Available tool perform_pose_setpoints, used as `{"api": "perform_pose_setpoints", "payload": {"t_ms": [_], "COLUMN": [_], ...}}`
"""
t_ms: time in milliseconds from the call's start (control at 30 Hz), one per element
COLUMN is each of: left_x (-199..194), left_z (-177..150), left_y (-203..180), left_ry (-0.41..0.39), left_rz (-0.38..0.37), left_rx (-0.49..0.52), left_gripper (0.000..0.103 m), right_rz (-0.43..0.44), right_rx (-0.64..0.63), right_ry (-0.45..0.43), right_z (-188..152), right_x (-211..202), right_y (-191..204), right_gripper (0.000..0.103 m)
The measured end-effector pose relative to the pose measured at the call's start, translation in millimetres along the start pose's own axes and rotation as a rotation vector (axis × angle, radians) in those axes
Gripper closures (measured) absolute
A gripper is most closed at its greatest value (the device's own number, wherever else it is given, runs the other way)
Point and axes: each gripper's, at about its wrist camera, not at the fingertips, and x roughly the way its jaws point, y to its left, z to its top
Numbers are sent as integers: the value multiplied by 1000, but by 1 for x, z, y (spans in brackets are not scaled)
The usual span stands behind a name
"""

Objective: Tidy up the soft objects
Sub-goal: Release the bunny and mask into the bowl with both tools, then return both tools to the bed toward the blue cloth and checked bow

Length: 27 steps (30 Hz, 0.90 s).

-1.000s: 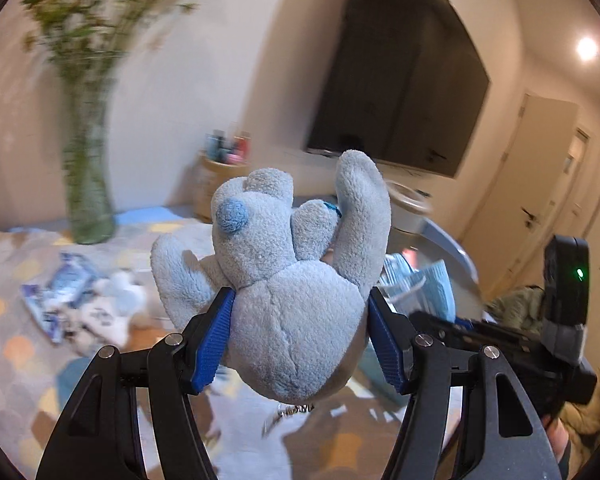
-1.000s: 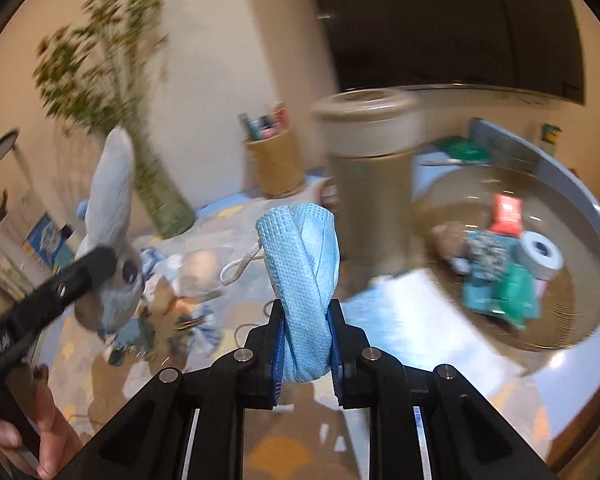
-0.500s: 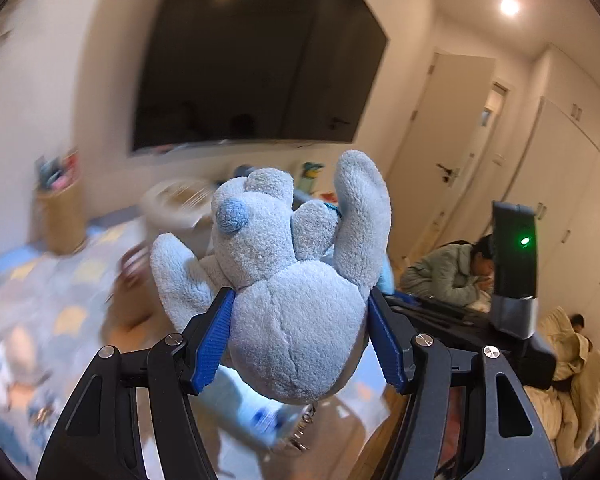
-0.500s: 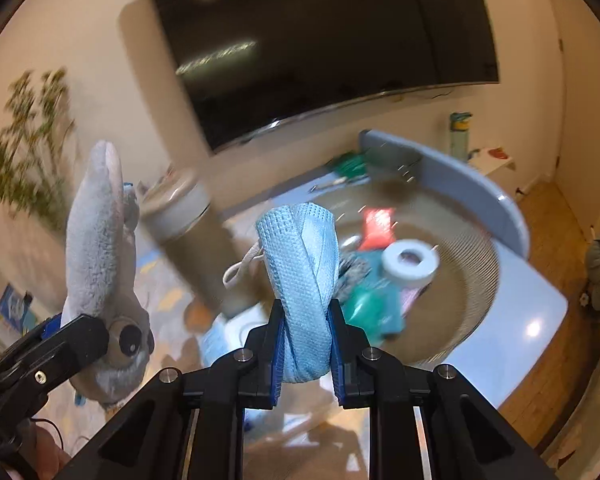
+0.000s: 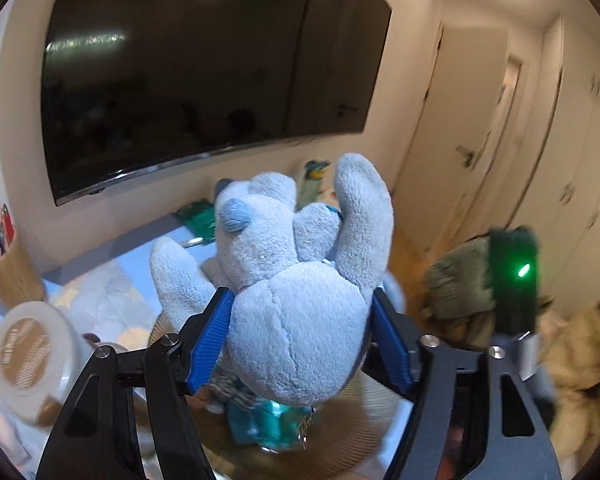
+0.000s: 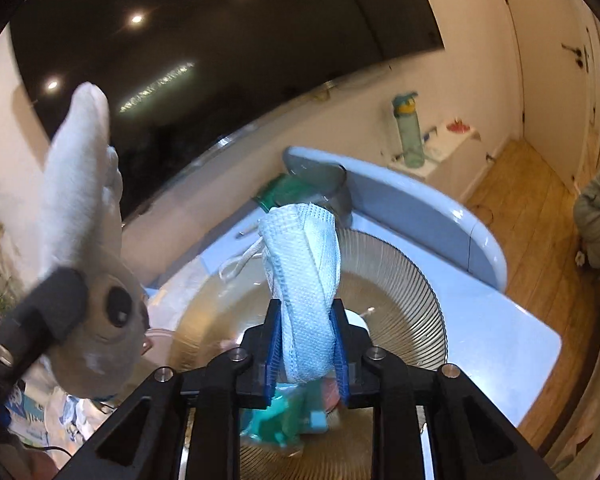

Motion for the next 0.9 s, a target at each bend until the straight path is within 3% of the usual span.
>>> {"api": "perform_pose_setpoints", "payload": {"t_ms": [33, 67, 100, 367, 600, 733, 900], "left_x": [8, 12, 16, -16, -120, -183, -275], "left_z": [-4, -6, -7, -16, -21, -26, -31], "left_y": [0, 1, 2, -14, -20, 0, 53], "left_ry": [8, 20, 35, 12, -84, -127, -205], "left_rz": [1, -6, -7, -27, -44, 47, 179], "left_rx": [3, -7, -18, 57, 115, 116, 33], "left_gripper": [33, 24, 20, 19, 19, 19, 19], "right_rz": [14, 21, 9, 23, 75, 130, 224], "right_rx": [15, 30, 41, 47, -22, -102, -240], "right_ry": [21, 44, 52, 30, -39, -46, -51], "right_z": [-1, -4, -7, -21, -39, -54, -75], "right_x": [5, 10, 12, -17, -71, -89, -107], "right_y": [-4, -8, -13, -28, -3, 31, 95], "right_gripper": [63, 48, 46, 46, 45, 45, 45]}}
